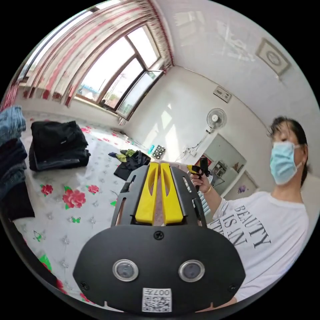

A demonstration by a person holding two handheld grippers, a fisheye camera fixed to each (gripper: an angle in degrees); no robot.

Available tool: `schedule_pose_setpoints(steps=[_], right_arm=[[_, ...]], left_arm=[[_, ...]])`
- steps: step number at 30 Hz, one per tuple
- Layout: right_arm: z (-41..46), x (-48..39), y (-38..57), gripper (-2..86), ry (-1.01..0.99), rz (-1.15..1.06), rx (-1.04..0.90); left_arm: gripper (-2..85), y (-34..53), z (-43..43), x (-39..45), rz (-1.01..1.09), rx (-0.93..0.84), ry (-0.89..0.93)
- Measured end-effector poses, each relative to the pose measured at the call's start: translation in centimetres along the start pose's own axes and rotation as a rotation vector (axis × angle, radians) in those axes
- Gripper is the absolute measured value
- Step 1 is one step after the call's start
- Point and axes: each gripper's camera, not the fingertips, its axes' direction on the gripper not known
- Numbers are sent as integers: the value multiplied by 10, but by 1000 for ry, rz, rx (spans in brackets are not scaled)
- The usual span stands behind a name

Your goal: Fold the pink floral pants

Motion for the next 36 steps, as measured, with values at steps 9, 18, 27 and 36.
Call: schedule_pose_setpoints(steps=[9,18,27,36], right_arm=[[64,14,-149,-3,-89,-173,101],[134,-36,-76,-3,-47,-521,-136],[384,182,222,-1,-4,358,-790],[366,210,202,40,79,429,-615]], left_arm=[[-10,-69,-26,-29,-27,309,43],[-10,63,-32,44,268,242,-150],[-2,372,97,-99,-606,-483,-365],[59,353,93,-83,-527,-529,-420]])
